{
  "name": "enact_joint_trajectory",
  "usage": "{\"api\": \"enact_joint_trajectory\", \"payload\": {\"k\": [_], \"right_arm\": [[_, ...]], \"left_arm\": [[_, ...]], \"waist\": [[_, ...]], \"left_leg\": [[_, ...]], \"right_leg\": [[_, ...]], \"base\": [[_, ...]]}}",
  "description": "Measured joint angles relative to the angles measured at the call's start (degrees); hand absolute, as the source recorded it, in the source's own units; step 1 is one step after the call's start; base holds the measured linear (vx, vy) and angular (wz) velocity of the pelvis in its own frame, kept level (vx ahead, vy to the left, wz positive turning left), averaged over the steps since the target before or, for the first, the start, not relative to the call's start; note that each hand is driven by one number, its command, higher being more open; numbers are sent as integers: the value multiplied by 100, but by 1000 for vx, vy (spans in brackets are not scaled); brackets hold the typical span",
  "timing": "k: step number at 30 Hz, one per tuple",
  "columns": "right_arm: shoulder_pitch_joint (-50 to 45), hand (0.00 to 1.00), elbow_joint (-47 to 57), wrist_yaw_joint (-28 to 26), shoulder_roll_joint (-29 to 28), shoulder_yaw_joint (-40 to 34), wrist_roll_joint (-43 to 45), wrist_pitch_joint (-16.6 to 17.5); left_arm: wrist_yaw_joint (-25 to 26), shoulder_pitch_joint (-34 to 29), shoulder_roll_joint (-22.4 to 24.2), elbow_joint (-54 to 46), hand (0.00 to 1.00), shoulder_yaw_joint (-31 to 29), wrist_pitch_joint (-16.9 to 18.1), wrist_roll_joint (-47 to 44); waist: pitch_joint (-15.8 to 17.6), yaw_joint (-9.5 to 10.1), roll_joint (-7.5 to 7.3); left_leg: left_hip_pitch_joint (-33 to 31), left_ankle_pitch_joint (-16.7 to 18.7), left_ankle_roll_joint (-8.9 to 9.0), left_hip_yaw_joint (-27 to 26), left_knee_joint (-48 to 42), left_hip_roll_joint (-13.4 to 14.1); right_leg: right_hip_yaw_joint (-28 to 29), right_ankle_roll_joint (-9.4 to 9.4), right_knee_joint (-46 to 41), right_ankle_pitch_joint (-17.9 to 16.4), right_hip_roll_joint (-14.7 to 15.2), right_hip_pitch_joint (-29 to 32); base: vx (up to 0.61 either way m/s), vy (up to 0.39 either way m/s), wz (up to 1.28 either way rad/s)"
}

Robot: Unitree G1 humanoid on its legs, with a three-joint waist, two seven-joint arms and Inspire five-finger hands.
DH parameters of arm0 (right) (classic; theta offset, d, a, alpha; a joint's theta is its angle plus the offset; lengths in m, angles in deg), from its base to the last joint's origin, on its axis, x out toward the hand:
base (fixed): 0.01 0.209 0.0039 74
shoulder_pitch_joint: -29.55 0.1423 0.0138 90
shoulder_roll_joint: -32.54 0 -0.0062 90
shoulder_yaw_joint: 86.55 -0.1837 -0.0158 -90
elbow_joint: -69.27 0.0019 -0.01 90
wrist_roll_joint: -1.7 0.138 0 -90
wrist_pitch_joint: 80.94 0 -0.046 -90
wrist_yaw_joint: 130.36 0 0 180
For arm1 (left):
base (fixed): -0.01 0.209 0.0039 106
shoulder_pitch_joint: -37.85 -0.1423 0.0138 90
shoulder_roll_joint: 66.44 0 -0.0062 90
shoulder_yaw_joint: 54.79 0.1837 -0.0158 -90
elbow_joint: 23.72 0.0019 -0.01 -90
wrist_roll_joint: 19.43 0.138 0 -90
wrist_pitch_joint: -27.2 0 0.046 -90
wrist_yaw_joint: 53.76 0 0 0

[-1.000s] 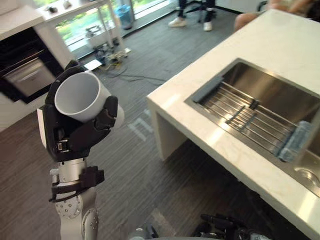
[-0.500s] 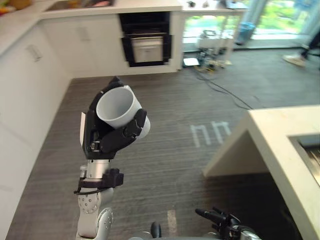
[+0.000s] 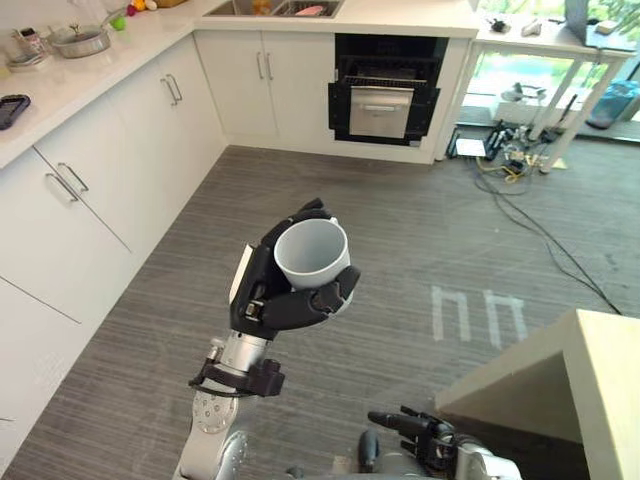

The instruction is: Walk over to the sink, pick up the cup, carry it to the dishwasher, place the cup inside the dishwasher, then close the dishwasher door

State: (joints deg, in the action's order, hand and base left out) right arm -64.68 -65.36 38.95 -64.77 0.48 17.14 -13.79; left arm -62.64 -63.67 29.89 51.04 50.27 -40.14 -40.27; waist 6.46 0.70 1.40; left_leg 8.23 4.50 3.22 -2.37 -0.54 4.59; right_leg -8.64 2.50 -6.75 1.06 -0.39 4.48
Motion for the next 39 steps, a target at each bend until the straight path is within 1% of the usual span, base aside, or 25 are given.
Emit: {"api": "enact_joint_trajectory", "payload": {"k": [1, 2, 7, 9, 11, 15, 17, 18, 19, 21, 23, 25, 27, 28, 29, 30, 31, 32, 33, 34, 35, 36, 37, 38, 39], "right_arm": [[-40, 100, 8, -81, -5, 12, -40, 0], [-309, 100, -190, -4, -33, 338, 34, 252], [-331, 100, -192, -5, -18, 334, 36, 259], [-344, 100, -237, -15, -12, 318, 63, 295], [-350, 100, -309, -34, -10, 270, 127, 333], [-379, 100, -509, -230, -28, -3, 141, 437], [-410, 100, -591, -339, -41, -153, 145, 539], [-481, 100, -634, -342, -50, -212, 210, 652], [-496, 100, -668, -344, -51, -266, 273, 681], [-553, 100, -763, -344, -56, -353, 313, 724], [-549, 100, -809, -346, -29, -353, 314, 743], [-558, 100, -810, -362, -16, -352, 316, 742], [-547, 100, -803, -386, 15, -357, 322, 736], [-548, 100, -799, -389, 43, -356, 358, 740], [-537, 100, -807, -387, 60, -357, 367, 746], [-527, 100, -802, -388, 128, -375, 409, 748], [-501, 100, -793, -390, 200, -432, 491, 760], [-471, 100, -778, -388, 209, -466, 507, 765], [-480, 100, -766, -384, 255, -572, 512, 741], [-484, 100, -771, -378, 298, -585, 511, 720], [-497, 100, -771, -370, 332, -607, 484, 722], [-493, 100, -767, -374, 357, -699, 480, 722], [-493, 100, -764, -380, 376, -707, 473, 723], [-501, 100, -763, -372, 412, -729, 454, 730], [-527, 100, -762, -372, 421, -805, 458, 738]], "left_arm": [[-18, 8, 60, 0, 0, -3, 0, -9], [-422, -113, -37, 2, 0, -227, -2, -280], [-420, -112, -11, 1, 0, -267, -2, -280], [-325, -106, 9, 9, 0, -409, -4, -279], [-163, -98, 26, 32, 0, -536, -7, -275], [603, -79, 208, 57, 0, -1093, -11, -257], [1157, -78, 341, 66, 0, -1564, -34, -253], [1566, -80, 428, 68, 0, -1828, -60, -247], [1707, -80, 469, 68, 0, -1916, -62, -248], [2087, -120, 561, 71, 0, -2158, -97, -252], [2168, -177, 597, 66, 0, -2266, -97, -252], [2236, -268, 665, 44, 0, -2269, -97, -249], [2237, -392, 755, -18, 0, -2257, -116, -242], [2236, -476, 826, -63, 0, -2261, -118, -236], [2233, -480, 861, -66, 0, -2245, -129, -229], [2218, -477, 926, -72, 0, -2215, -170, -222], [2207, -483, 986, -71, 0, -2243, -228, -225], [2206, -488, 1001, -68, 0, -2253, -235, -226], [2169, -493, 1009, -63, 0, -2247, -247, -224], [2098, -493, 1015, -62, 0, -2246, -253, -224], [1982, -495, 1046, -63, 0, -2244, -255, -218], [1909, -506, 1096, -64, 0, -2232, -257, -211], [1873, -527, 1118, -66, 0, -2229, -256, -207], [1825, -594, 1135, -67, 0, -2206, -255, -159], [1814, -643, 1141, -64, 0, -2174, -252, -161]], "waist": [[-3, -3, 4], [-563, 0, -204], [-572, -6, -199], [-599, -27, -178], [-607, -88, -162], [-639, -101, -136], [-639, -95, -134], [-660, -68, -141], [-666, -63, -142], [-668, 22, -145], [-650, 80, -116], [-628, 125, -81], [-551, 122, 28], [-500, 117, 105], [-472, 96, 146], [-369, 65, 242], [-208, 38, 248], [-124, 30, 273], [-3, 13, 309], [68, -24, 323], [107, -35, 315], [123, -31, 302], [123, -26, 306], [136, -18, 337], [148, -5, 376]], "left_leg": [[23, 106, 98, -3, -87, 115], [-580, 471, 23, -250, -804, 122], [-573, 470, 23, -324, -803, 120], [-553, 466, 17, -447, -756, 108], [-477, 464, 16, -460, -735, 94], [-286, 427, -8, -443, -645, 61], [-246, 364, -55, -388, -565, 16], [-227, 336, -96, -359, -447, -5], [-226, 332, -165, -430, -396, 11], [-224, 226, -155, -471, -317, -4], [-267, 301, -177, -457, -428, 0], [-481, 595, -140, -456, -941, 74], [-585, 879, -2, -467, -1446, 231], [-745, 1035, 284, -498, -2064, 337], [-1006, 1096, 382, -585, -2603, 424], [-1601, 947, 477, -773, -3737, 637], [-1900, 650, 483, -949, -4503, 822], [-1998, 709, 457, -1051, -4735, 870], [-2125, 948, 416, -1199, -4657, 892], [-2187, 1039, 395, -1265, -4285, 820], [-2227, 1016, 393, -1288, -3540, 630], [-2232, 859, 427, -1226, -2719, 442], [-2231, 698, 446, -1163, -2311, 375], [-2243, 330, 507, -869, -1572, 288], [-2281, 148, 539, -638, -1287, 303]], "right_leg": [[-60, 36, 73, -34, -105, -109], [-117, 18, 592, 210, -108, -178], [-40, 11, 672, 266, -126, -173], [77, -6, 1033, 488, -143, -294], [93, -25, 1162, 552, -142, -415], [59, -50, 1169, 535, -106, -580], [-2, -56, 1186, 535, -57, -622], [-77, -96, 1167, 508, -26, -648], [-122, -107, 1167, 500, -12, -648], [-250, -140, 1166, 484, 54, -663], [-262, -167, 1166, 462, 58, -679], [-258, -174, 1163, 417, 16, -693], [-213, -110, 1160, 280, -106, -815], [-146, -70, 1148, 229, -183, -899], [-178, -54, 1119, 206, -198, -906], [-257, -52, 983, 106, -189, -892], [-271, -52, 837, -5, -101, -954], [-296, -43, 743, -63, -39, -978], [-359, -62, 551, -220, 80, -986], [-411, -110, 430, -324, 207, -993], [-448, -208, 327, -434, 403, -1002], [-462, -325, 273, -528, 587, -1062], [-463, -390, 249, -579, 663, -1098], [-453, -549, 185, -719, 777, -1188], [-433, -689, 100, -850, 821, -1228]], "base": [[132, -78, 7], [132, -78, 4], [-1, 2, -9], [2, 64, -26], [6, 69, -6], [-28, 78, 5], [-58, 64, 21], [-45, 50, 34], [-35, 41, 43], [-27, 51, 32], [-4, 46, 8], [6, 57, -3], [27, 56, -6], [37, 51, 1], [40, 50, 16], [40, 71, 23], [54, 90, 22], [60, 131, 23], [76, 143, 30], [119, 183, 38], [174, 213, 31], [165, 201, 20], [193, 237, 10], [230, 290, 0], [313, 396, -10]]}}
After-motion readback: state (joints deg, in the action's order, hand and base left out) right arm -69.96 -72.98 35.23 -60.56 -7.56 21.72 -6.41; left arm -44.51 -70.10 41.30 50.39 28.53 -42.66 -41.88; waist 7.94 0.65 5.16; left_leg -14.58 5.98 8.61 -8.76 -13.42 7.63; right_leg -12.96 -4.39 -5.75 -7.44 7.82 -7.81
